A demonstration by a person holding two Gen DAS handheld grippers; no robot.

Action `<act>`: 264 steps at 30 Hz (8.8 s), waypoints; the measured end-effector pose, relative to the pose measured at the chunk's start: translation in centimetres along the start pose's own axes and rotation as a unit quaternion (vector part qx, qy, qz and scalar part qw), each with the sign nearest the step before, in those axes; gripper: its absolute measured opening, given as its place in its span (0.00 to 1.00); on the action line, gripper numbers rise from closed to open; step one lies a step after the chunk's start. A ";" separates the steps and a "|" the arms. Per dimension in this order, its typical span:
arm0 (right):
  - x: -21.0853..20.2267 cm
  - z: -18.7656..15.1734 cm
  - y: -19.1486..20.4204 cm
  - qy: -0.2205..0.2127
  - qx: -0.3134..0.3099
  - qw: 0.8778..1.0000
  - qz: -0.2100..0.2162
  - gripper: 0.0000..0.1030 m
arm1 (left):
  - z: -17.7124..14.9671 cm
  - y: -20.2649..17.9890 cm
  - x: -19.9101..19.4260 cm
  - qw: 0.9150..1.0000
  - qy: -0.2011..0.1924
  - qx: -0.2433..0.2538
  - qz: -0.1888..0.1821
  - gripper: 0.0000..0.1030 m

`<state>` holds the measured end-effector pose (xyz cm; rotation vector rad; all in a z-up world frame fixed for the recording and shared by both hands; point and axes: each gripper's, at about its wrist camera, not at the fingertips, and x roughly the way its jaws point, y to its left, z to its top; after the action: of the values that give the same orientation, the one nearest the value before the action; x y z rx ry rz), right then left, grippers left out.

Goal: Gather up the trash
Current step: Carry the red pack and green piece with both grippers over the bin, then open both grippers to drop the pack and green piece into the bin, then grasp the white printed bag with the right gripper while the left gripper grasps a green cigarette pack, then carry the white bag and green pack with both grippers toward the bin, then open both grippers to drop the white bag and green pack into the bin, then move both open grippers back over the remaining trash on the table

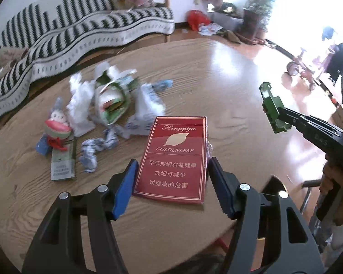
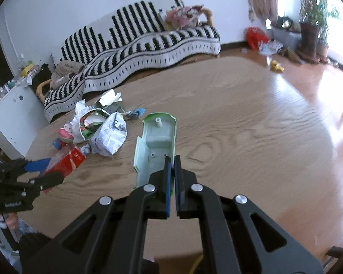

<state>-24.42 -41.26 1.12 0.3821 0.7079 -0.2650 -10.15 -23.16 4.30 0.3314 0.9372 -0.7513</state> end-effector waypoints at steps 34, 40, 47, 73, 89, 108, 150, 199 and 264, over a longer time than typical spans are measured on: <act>-4.6 -20.4 -16.4 0.145 0.174 0.971 -0.070 0.22 | -14.2 -25.2 13.0 0.965 0.193 0.102 -0.148 0.94; -6.2 -18.3 -16.9 0.103 0.173 0.976 -0.077 0.94 | -13.3 -23.7 10.7 0.965 0.185 0.114 -0.150 0.94; -6.4 -14.1 -12.0 0.037 0.077 0.994 -0.064 0.94 | -8.5 -13.2 1.3 0.996 0.036 0.015 -0.076 0.94; 19.2 6.2 14.3 0.055 -0.038 0.998 -0.004 0.94 | -4.1 21.9 8.1 0.964 0.018 -0.218 0.149 0.94; 25.1 3.7 16.5 0.086 -0.077 0.990 -0.079 0.95 | -3.6 22.8 8.9 0.966 -0.009 -0.187 0.177 0.94; 18.5 4.1 13.6 0.003 0.012 1.000 -0.021 0.30 | -3.3 20.8 5.4 0.973 -0.035 -0.179 0.144 0.58; 15.8 3.4 16.6 -0.025 -0.027 0.999 -0.021 0.30 | -5.6 20.0 -1.2 0.972 -0.103 -0.191 0.085 0.57; -5.6 -20.4 -16.5 0.063 0.241 0.966 -0.073 0.30 | -11.2 -20.4 6.2 0.982 0.090 0.059 -0.155 0.57; 23.8 7.4 23.3 0.031 -0.075 0.993 0.089 0.55 | -1.0 28.0 10.3 0.970 0.023 -0.182 0.162 0.95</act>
<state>5.68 -26.07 -4.00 0.3086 0.7444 -0.0309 12.81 -7.39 -6.27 0.1704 1.0127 -0.2650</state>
